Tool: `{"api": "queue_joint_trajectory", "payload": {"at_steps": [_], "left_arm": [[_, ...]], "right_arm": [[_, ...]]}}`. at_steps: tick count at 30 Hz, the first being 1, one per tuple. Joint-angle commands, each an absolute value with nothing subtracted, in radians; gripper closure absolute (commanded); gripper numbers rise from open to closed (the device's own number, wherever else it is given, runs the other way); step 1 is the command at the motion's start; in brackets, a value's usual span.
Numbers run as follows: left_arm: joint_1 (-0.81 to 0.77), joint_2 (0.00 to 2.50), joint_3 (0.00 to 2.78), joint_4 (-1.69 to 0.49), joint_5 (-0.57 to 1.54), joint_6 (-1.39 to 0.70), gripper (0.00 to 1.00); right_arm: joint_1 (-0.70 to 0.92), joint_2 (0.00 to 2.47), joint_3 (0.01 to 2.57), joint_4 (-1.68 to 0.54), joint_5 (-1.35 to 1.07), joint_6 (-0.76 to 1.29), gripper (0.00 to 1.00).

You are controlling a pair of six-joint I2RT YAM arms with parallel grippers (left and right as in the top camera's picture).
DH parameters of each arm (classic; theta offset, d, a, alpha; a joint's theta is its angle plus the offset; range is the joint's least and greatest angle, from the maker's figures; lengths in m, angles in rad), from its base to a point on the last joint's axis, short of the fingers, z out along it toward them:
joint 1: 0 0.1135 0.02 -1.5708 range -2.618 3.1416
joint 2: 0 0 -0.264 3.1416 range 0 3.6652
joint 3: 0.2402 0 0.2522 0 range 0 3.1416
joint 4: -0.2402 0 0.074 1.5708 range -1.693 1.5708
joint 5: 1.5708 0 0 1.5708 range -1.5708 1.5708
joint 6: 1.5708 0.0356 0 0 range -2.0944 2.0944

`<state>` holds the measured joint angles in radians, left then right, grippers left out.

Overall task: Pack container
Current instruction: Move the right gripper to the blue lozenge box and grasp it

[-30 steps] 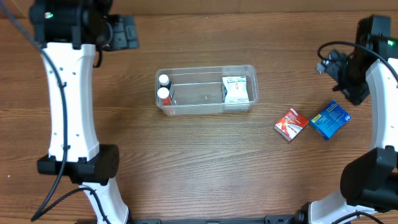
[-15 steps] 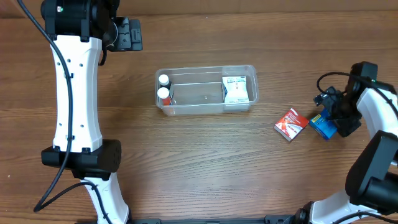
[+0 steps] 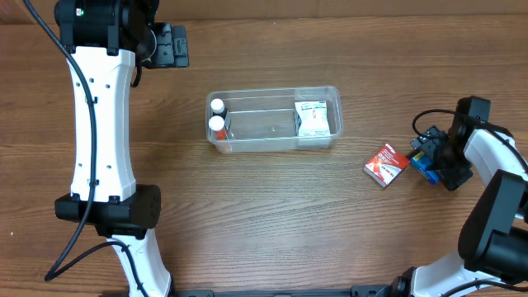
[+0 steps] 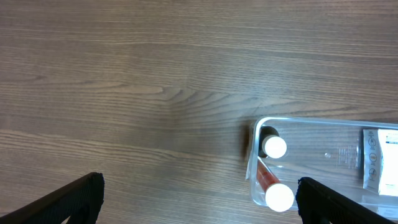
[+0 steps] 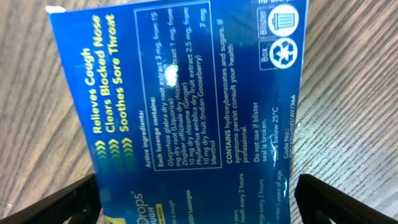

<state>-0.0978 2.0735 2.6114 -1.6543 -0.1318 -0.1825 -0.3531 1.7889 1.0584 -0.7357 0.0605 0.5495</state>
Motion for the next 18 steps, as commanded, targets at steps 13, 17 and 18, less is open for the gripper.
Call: {"api": "queue_joint_trajectory", "payload": {"at_steps": [13,17,18], "left_arm": [[-0.099,2.074,2.624,-1.653,-0.130,-0.165,0.00],[-0.099,2.074,2.624,-1.652,-0.130,-0.165,0.00],[-0.099,2.074,2.624,-1.650,-0.130,-0.165,0.00]], "right_arm": [[-0.350,1.746,1.121,-0.757,0.022,0.520,0.41],[-0.309,1.655,1.212,-0.808,0.021,0.480,0.38],[-0.287,1.631,1.242,-0.826,0.021,0.462,0.37]]}}
